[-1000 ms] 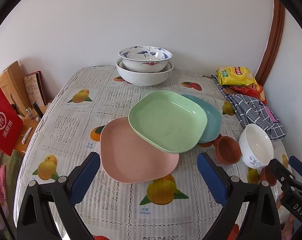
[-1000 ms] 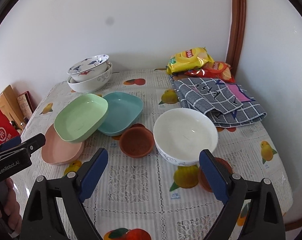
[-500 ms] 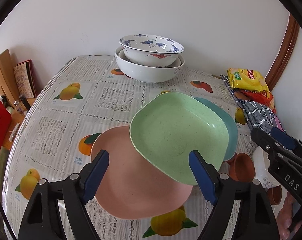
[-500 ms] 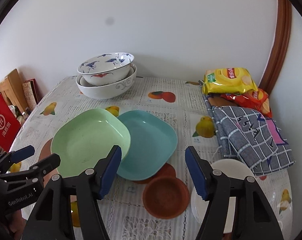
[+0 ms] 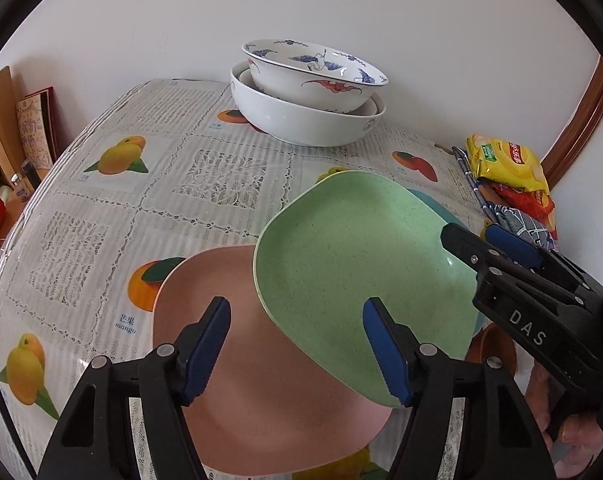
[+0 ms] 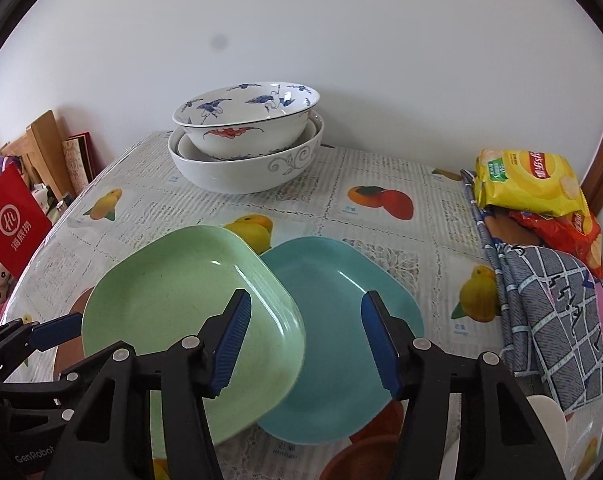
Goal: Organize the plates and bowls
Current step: 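Move the right gripper to the green plate rim and grasp it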
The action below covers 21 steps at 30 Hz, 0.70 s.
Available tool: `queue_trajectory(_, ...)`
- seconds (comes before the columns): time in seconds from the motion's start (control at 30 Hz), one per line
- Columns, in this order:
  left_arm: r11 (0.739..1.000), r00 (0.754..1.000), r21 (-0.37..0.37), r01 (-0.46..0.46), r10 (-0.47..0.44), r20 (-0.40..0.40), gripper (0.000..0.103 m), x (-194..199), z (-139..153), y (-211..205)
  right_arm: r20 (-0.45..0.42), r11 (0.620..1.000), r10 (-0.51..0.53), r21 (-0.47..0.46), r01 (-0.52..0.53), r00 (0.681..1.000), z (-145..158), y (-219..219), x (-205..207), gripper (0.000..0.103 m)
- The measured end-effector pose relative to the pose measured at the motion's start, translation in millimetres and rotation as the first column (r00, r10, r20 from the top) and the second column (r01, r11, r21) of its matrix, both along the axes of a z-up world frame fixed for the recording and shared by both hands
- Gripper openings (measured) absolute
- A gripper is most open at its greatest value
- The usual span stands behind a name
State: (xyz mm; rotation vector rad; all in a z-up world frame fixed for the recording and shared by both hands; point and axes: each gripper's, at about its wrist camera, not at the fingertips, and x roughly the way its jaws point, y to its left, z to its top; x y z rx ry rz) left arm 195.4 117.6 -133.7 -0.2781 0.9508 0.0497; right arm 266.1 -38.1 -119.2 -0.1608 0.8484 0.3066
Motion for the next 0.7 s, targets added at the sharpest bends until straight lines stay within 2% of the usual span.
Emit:
queue_trajectory(0.13,1.000,1.000,-0.025,-0.003,0.003,-0.016,0.057,4,-6,5,-0.016,0.999,0.032,-0.004,-0.032,0.999,-7,8,8,0.048)
queue_trajectory(0.2,1.000,1.000,-0.029,-0.007,0.006,-0.020,0.055,6,-8,7,-0.028,0.999,0.041,0.000,-0.041,0.999,-10,9,10,0.038)
queue_trajectory(0.27,0.999,1.000,-0.033,-0.008,0.008,-0.021,0.049,7,-10,8,-0.054,0.999,0.050,-0.002,-0.051,0.997,-14,10,11,0.019)
queue_trajectory(0.4,0.999,1.000,-0.033,0.005,-0.006,-0.018,0.031,9,-11,6,-0.063,0.998,0.053,0.020,-0.052,0.997,-15,4,5,0.013)
queue_trajectory(0.5,1.000,1.000,-0.003,0.002,-0.002,-0.020,0.022,9,-12,5,-0.056,0.999,0.039,0.011,-0.038,0.998,-13,1,-4,0.011)
queue_trajectory(0.7,1.000,1.000,-0.027,-0.008,0.008,-0.007,0.017,4,-7,11,-0.072,0.998,0.004,0.064,0.001,0.997,-4,-9,-23,0.008)
